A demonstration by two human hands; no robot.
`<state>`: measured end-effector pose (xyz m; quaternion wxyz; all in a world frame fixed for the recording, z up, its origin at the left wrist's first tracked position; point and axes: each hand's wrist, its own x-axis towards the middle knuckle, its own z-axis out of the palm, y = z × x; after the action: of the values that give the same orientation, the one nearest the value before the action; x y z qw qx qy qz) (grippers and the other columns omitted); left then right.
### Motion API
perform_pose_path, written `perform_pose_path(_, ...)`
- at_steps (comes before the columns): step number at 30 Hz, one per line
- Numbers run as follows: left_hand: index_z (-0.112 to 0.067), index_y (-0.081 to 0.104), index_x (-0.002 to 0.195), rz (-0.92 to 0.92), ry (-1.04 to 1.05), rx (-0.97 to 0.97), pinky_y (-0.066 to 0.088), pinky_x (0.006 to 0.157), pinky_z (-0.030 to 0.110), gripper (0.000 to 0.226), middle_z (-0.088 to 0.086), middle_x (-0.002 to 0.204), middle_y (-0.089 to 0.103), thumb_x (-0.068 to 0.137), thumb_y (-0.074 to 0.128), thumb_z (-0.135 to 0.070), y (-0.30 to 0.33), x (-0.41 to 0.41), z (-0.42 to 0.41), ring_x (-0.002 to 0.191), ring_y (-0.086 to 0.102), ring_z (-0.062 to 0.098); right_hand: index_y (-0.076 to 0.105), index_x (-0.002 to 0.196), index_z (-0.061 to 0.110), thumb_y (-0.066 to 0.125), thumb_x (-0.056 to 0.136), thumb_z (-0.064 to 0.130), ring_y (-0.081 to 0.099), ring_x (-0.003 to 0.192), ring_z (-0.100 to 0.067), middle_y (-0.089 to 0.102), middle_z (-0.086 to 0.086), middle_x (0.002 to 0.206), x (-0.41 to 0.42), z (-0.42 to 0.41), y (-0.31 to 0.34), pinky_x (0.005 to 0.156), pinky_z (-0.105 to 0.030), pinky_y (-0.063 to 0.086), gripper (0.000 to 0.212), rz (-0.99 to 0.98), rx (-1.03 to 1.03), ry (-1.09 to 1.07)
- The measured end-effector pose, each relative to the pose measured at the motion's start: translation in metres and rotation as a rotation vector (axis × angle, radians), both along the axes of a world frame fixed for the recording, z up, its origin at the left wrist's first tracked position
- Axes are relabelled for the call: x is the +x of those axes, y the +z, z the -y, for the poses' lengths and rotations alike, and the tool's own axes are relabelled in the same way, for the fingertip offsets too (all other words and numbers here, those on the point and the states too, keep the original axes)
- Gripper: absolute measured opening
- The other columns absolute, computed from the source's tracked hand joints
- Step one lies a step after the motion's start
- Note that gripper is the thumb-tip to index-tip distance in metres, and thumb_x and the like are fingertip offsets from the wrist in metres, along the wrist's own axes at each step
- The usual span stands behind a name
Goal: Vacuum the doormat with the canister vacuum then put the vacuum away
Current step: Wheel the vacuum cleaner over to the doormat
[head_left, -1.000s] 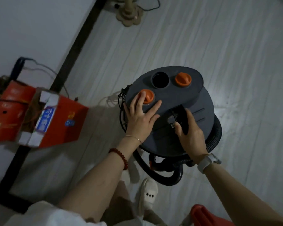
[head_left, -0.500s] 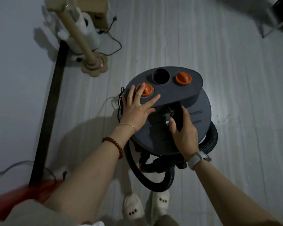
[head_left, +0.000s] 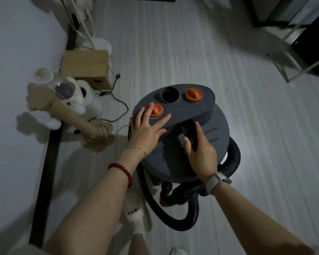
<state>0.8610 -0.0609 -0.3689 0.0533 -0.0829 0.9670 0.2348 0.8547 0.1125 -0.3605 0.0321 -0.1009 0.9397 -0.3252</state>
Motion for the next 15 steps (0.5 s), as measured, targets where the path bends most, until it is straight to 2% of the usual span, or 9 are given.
perform_pose_path(3, -0.044, 0.022, 0.141, 0.032, -0.057, -0.028, 0.006, 0.113, 0.057, 0.052, 0.004, 0.156, -0.007, 0.095, 0.042, -0.033, 0.001, -0.061, 0.048, 0.142, -0.011, 0.028, 0.029, 0.142, 0.013, 0.054, 0.090, 0.031, 0.064, 0.083, -0.041, 0.065, -0.021, 0.103, -0.051, 0.046, -0.002, 0.067, -0.050, 0.053, 0.061, 0.010, -0.015, -0.039)
perform_pose_path(9, -0.049, 0.019, 0.140, 0.064, -0.151, -0.067, 0.003, 0.113, 0.059, 0.051, -0.001, 0.156, -0.013, 0.095, 0.040, -0.035, 0.002, -0.190, 0.129, 0.140, -0.023, 0.030, 0.029, 0.142, 0.011, 0.056, 0.089, 0.026, 0.065, 0.087, -0.041, 0.063, -0.022, 0.112, -0.161, 0.129, -0.003, 0.067, -0.046, 0.052, 0.061, 0.004, -0.045, -0.123)
perform_pose_path(15, -0.049, 0.017, 0.140, 0.101, -0.128, -0.058, -0.001, 0.114, 0.058, 0.051, -0.003, 0.155, -0.018, 0.097, 0.037, -0.032, 0.010, -0.312, 0.181, 0.138, -0.027, 0.032, 0.019, 0.145, 0.019, 0.048, 0.092, 0.033, 0.063, 0.091, -0.040, 0.061, -0.020, 0.117, -0.282, 0.191, 0.001, 0.075, -0.050, 0.052, 0.062, 0.063, -0.045, -0.135)
